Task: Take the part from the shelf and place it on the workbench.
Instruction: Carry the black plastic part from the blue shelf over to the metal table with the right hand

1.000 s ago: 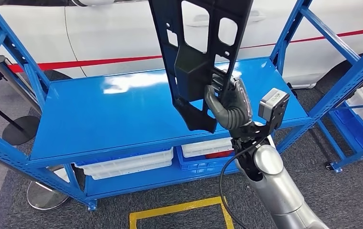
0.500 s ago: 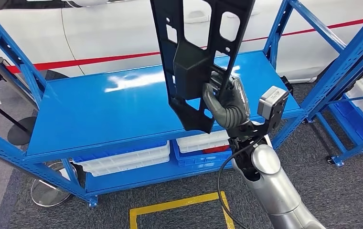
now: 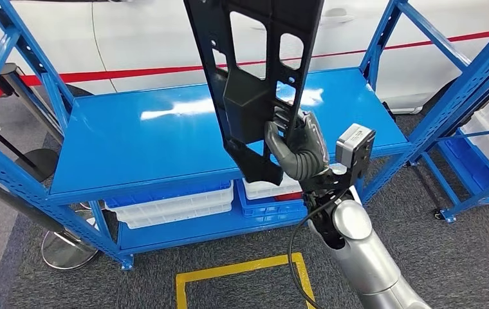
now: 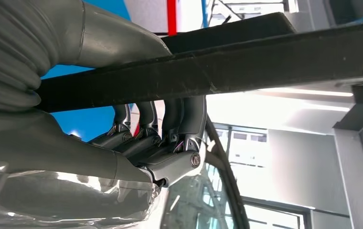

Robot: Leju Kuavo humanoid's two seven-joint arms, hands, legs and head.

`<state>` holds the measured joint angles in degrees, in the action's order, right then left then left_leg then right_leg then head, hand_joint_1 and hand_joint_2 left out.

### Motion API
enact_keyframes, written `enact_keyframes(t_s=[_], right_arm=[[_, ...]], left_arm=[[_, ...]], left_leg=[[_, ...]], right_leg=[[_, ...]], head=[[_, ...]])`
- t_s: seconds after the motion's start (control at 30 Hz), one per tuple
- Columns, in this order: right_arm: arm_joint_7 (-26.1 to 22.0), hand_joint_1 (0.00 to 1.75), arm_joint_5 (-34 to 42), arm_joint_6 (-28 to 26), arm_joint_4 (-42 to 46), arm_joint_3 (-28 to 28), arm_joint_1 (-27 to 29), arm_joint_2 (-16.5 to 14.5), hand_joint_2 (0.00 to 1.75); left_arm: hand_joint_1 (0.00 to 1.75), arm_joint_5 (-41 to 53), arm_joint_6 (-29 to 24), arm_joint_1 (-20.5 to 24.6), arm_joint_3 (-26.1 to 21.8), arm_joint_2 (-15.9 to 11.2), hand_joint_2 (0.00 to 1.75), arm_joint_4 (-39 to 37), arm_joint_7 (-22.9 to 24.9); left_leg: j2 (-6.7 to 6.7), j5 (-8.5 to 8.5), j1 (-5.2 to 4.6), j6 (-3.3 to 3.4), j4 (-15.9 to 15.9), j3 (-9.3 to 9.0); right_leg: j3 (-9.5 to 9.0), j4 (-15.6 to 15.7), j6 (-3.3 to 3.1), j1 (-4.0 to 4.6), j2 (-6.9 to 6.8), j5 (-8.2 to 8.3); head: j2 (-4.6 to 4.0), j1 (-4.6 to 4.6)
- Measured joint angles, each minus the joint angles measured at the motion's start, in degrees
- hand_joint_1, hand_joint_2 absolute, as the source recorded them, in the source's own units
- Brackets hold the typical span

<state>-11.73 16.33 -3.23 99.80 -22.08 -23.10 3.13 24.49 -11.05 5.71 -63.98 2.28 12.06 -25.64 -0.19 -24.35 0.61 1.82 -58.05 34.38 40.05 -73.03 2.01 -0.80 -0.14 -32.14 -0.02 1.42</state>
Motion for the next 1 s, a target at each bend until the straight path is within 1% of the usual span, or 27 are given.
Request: enact_keyframes(t_s=[0.03, 0.07, 0.1, 0.13, 0.2, 0.23, 0.27, 0.3, 0.33, 0.4, 0.43, 0.47, 0.5, 0.53, 0.57, 0.6, 0.63, 0.67, 0.7, 0.77, 0.8, 0.83, 0.87, 0.9, 0.93, 0.97, 1.0], right_arm=[[-0.48, 1.75, -0.54, -0.05, 0.06, -0.04, 0.56, -0.01, 1.75], [-1.04, 1.75, -1.14, -0.09, 0.19, -0.06, 1.19, -0.03, 1.75], [-1.65, 1.75, -1.74, -0.13, 0.41, -0.07, 2.02, -0.07, 1.75], [-2.37, 1.75, -2.27, -0.15, 0.74, -0.08, 3.03, -0.13, 1.75], [-3.67, 1.75, -2.88, -0.1, 1.36, -0.08, 5.43, -0.25, 1.75], [-4.24, 1.75, -3.04, -0.01, 1.68, -0.04, 6.74, -0.31, 1.75], [-4.65, 1.75, -3.13, 0.14, 1.94, 0.02, 8.03, -0.4, 1.75], [-4.96, 1.75, -3.26, 0.38, 2.24, 0.12, 9.31, -0.56, 1.75], [-5.16, 1.75, -3.54, 0.67, 2.51, 0.24, 10.58, -0.78, 1.75], [-5.36, 1.75, -4.29, 1.43, 2.81, 0.4, 13.06, -1.2, 1.75], [-5.39, 1.75, -4.75, 1.87, 2.87, 0.43, 14.31, -1.38, 1.75], [-5.46, 1.75, -5.22, 2.25, 2.87, 0.44, 15.52, -1.56, 1.75], [-5.66, 1.75, -5.8, 2.55, 2.86, 0.42, 16.71, -1.8, 1.75], [-5.97, 1.75, -6.42, 2.63, 2.84, 0.38, 17.79, -2.02, 1.75], [-6.43, 1.75, -6.97, 2.47, 2.77, 0.27, 18.76, -2.19, 1.75], [-7.08, 1.75, -7.4, 2.04, 2.6, 0.04, 19.6, -2.27, 1.75], [-7.89, 1.75, -7.51, 1.43, 2.21, -0.26, 20.23, -2.22, 1.75], [-8.95, 1.75, -7.16, 0.73, 1.51, -0.7, 20.73, -2.04, 1.75], [-10.23, 1.75, -6.44, 0.11, 0.49, -1.29, 21.11, -1.66, 1.75], [-12.91, 1.75, -4.45, -0.75, -2.06, -2.69, 21.7, -0.26, 1.75], [-14.12, 1.75, -3.65, -1.02, -3.28, -3.45, 22.0, 0.64, 1.75], [-15.06, 1.75, -3.16, -1.22, -4.35, -4.19, 22.3, 1.55, 1.75], [-15.74, 1.75, -2.9, -1.34, -5.27, -4.88, 22.61, 2.33, 1.75], [-16.21, 1.75, -2.79, -1.4, -6.03, -5.51, 22.93, 2.97, 1.75], [-16.43, 1.75, -2.78, -1.46, -6.68, -6.05, 23.23, 3.47, 1.75], [-16.52, 1.75, -2.78, -1.62, -7.19, -6.5, 23.5, 3.84, 1.75], [-16.55, 1.75, -2.8, -1.85, -7.58, -6.92, 23.72, 4.16, 1.75]], left_arm=[[0.0, -1.22, 0.15, 0.01, -0.56, -0.16, 1.75, 0.1, -0.43], [0.0, -2.66, 0.36, 0.05, -1.26, -0.39, 1.75, 0.2, -0.79], [0.0, -4.17, 0.57, 0.13, -2.08, -0.7, 1.75, 0.32, -1.11], [0.0, -5.88, 0.68, 0.24, -3.06, -1.12, 1.75, 0.45, -1.4], [0.0, -8.84, 0.36, 0.47, -5.2, -2.3, 1.75, 0.83, -1.89], [0.0, -10.08, -0.1, 0.6, -6.37, -3.08, 1.75, 1.09, -2.06], [0.0, -10.9, -0.75, 0.69, -7.37, -3.85, 1.75, 1.34, -2.17], [0.0, -11.45, -1.64, 0.78, -8.29, -4.62, 1.75, 1.61, -2.22], [0.0, -11.58, -2.9, 0.86, -8.99, -5.37, 1.75, 1.84, -2.16], [0.0, -11.05, -6.53, 0.94, -9.81, -6.54, 1.75, 2.15, -1.62], [0.0, -10.37, -9.05, 0.97, -10.0, -7.03, 1.75, 2.24, -1.03], [0.0, -9.43, -11.55, 0.95, -10.07, -7.36, 1.75, 2.27, -0.25], [0.0, -8.06, -13.82, 0.91, -10.04, -7.74, 1.75, 2.3, 0.72], [0.0, -6.43, -15.08, 0.85, -9.83, -8.02, 1.75, 2.31, 1.74], [0.0, -4.64, -15.36, 0.79, -9.43, -8.26, 1.75, 2.32, 2.74], [0.0, -2.7, -14.57, 0.74, -8.77, -8.44, 1.75, 2.32, 3.65], [0.0, -0.96, -12.95, 0.65, -7.91, -8.45, 1.75, 2.31, 4.18], [0.0, 0.55, -10.66, 0.5, -6.93, -8.32, 1.75, 2.31, 4.21], [0.0, 1.89, -7.85, 0.31, -5.86, -7.98, 1.75, 2.3, 3.66], [0.0, 3.8, -2.01, -0.02, -3.64, -6.53, 1.75, 2.21, 1.06], [0.0, 4.59, 0.58, -0.11, -2.51, -5.56, 1.75, 2.14, -0.51], [0.0, 5.25, 2.67, -0.22, -1.39, -4.58, 1.75, 2.08, -1.91], [0.0, 5.73, 4.2, -0.33, -0.37, -3.63, 1.75, 2.0, -2.94], [0.0, 6.03, 5.19, -0.48, 0.49, -2.75, 1.75, 1.92, -3.57], [0.0, 6.19, 5.65, -0.63, 1.19, -2.02, 1.75, 1.83, -3.89], [0.0, 6.24, 5.78, -0.77, 1.68, -1.35, 1.75, 1.73, -4.05], [0.0, 6.31, 5.84, -0.9, 2.08, -0.88, 1.75, 1.66, -4.23]], left_leg=[[-0.02, 0.1, -0.01, -0.1, -0.15, 0.2], [-0.04, 0.19, -0.04, -0.25, -0.27, 0.34], [-0.05, 0.28, -0.12, -0.46, -0.4, 0.45], [-0.05, 0.42, -0.17, -0.74, -0.45, 0.54], [-0.06, 0.74, -0.16, -1.44, -0.37, 0.66], [-0.06, 0.82, -0.09, -1.8, -0.31, 0.73], [-0.06, 0.45, -0.02, -2.15, -0.59, 0.91], [-0.05, -0.67, 0.03, -2.45, -1.79, 1.42], [-0.04, -2.53, 0.08, -2.71, -4.22, 2.38], [-0.02, -7.06, 0.16, -3.13, -11.71, 5.09], [-0.01, -8.48, 0.17, -3.29, -14.86, 6.06], [-0.01, -8.89, 0.17, -3.37, -16.21, 6.16], [0.0, -8.15, 0.17, -3.36, -15.02, 4.98], [0.0, -6.67, 0.17, -3.28, -11.7, 2.75], [-0.01, -5.33, 0.17, -3.11, -7.25, 0.09], [-0.01, -4.23, 0.05, -2.87, -3.39, -2.15], [-0.04, -3.69, -0.08, -2.58, -0.94, -3.49], [-0.07, -3.59, -0.25, -2.27, 0.12, -3.97], [-0.09, -3.35, -0.42, -1.96, 0.12, -3.89], [-0.02, -2.69, -0.3, -1.17, 0.44, -3.66], [0.04, -2.28, -0.18, -0.72, 0.65, -3.46], [0.12, -1.88, -0.06, -0.32, 0.85, -3.19], [0.18, -1.58, -0.07, -0.07, 0.87, -2.83], [0.24, -1.32, -0.1, 0.09, 0.83, -2.38], [0.3, -1.1, -0.13, 0.11, 0.76, -1.96], [0.37, -0.9, -0.15, 0.1, 0.65, -1.56], [0.41, -0.75, -0.16, 0.06, 0.51, -1.23]], right_leg=[[-2.37, 3.6, -0.2, 0.02, -0.01, 1.62], [-4.95, 7.84, -0.49, 0.07, -0.02, 2.83], [-6.97, 11.39, -0.81, 0.22, -0.02, 3.8], [-8.15, 13.64, -1.1, 0.38, -0.02, 4.25], [-8.3, 14.48, -1.63, 0.76, 0.02, 4.52], [-8.22, 14.62, -2.01, 0.7, -0.02, 4.79], [-8.13, 14.82, -2.46, 0.61, -0.08, 5.11], [-7.96, 15.03, -2.93, 0.48, -0.15, 5.45], [-7.74, 15.19, -3.33, 0.34, -0.23, 5.76], [-7.12, 15.14, -3.71, 0.4, -0.28, 6.16], [-6.82, 15.07, -3.74, 0.44, -0.3, 6.32], [-6.53, 14.96, -3.71, 0.47, -0.29, 6.46], [-6.26, 14.79, -3.65, 0.48, -0.27, 6.57], [-6.05, 14.6, -3.57, 0.47, -0.25, 6.63], [-5.9, 14.4, -3.45, 0.47, -0.26, 6.68], [-5.78, 14.24, -3.25, 0.55, -0.28, 6.75], [-5.69, 14.16, -2.99, 0.61, -0.29, 6.87], [-5.61, 14.14, -2.67, 0.65, -0.3, 7.03], [-5.55, 14.21, -2.31, 0.65, -0.29, 7.25], [-5.36, 14.11, -1.57, 0.58, -0.2, 7.28], [-4.95, 13.25, -1.23, 0.54, -0.12, 6.42], [-4.08, 11.24, -0.93, 0.5, -0.04, 4.78], [-2.76, 8.02, -0.68, 0.4, 0.03, 2.51], [-1.18, 4.01, -0.48, 0.39, 0.04, 0.15], [0.1, 0.5, -0.34, 0.38, 0.05, -1.51], [0.56, -1.4, -0.28, 0.38, 0.05, -2.12], [-0.2, -0.96, -0.31, 0.38, 0.04, -1.58]], head=[[0.0, 0.0], [0.0, -0.01], [0.0, -0.01], [0.0, 0.0], [0.0, 0.0], [0.0, 0.0], [0.0, 0.0], [0.0, 0.01], [0.0, 0.01], [0.0, 0.01], [0.0, 0.0], [0.0, 0.01], [0.0, 0.01], [0.0, 0.01], [0.0, 0.02], [0.0, 0.01], [0.0, 0.01], [0.0, 0.01], [0.0, 0.0], [0.0, -0.01], [0.0, -0.01], [0.0, -0.01], [0.0, -0.02], [0.0, -0.02], [0.0, -0.02], [0.0, -0.02], [0.0, -0.02]])
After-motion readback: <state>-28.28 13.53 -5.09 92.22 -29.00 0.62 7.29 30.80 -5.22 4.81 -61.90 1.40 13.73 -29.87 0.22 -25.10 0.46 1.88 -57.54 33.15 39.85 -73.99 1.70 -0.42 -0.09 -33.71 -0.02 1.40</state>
